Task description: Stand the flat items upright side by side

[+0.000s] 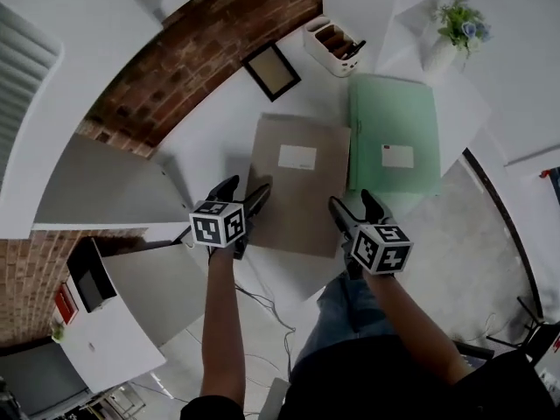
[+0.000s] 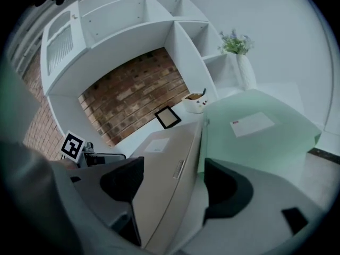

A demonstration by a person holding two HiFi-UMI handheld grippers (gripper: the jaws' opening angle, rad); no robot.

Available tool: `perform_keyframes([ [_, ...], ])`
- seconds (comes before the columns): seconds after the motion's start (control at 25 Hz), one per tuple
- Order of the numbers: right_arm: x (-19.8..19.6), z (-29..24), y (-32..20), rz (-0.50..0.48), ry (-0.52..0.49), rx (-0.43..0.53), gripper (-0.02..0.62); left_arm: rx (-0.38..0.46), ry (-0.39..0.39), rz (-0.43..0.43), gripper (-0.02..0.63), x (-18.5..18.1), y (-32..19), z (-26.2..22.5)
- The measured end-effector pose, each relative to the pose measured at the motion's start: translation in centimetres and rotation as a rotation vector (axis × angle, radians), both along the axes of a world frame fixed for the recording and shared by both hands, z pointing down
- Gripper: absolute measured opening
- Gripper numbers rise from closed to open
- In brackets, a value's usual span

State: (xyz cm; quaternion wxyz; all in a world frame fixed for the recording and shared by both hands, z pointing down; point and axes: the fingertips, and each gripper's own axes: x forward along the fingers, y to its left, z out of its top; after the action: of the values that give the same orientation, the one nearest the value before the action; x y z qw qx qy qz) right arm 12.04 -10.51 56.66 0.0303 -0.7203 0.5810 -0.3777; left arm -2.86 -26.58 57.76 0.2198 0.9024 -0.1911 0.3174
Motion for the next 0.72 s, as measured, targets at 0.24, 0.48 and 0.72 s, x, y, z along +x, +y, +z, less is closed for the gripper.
perform_keyframes([
  [0.24, -1.7, 2.9, 0.3, 0.036, -0.132, -0.068, 0.334, -0.096, -0.044, 0.035, 0.334, 0.7, -1.0, 2.3],
  [0.48, -2.4, 5.2, -0.5, 0.059, -0.241, -0.118, 0.334, -0.232, -0.048, 0.049, 0.336, 1.0, -0.5, 3.5],
  [0.72, -2.7, 6.1, -1.5, 0.067, -0.309, -0.128, 0.336, -0.28, -0.04, 0.057, 0.334, 1.5, 0.0, 3.7],
])
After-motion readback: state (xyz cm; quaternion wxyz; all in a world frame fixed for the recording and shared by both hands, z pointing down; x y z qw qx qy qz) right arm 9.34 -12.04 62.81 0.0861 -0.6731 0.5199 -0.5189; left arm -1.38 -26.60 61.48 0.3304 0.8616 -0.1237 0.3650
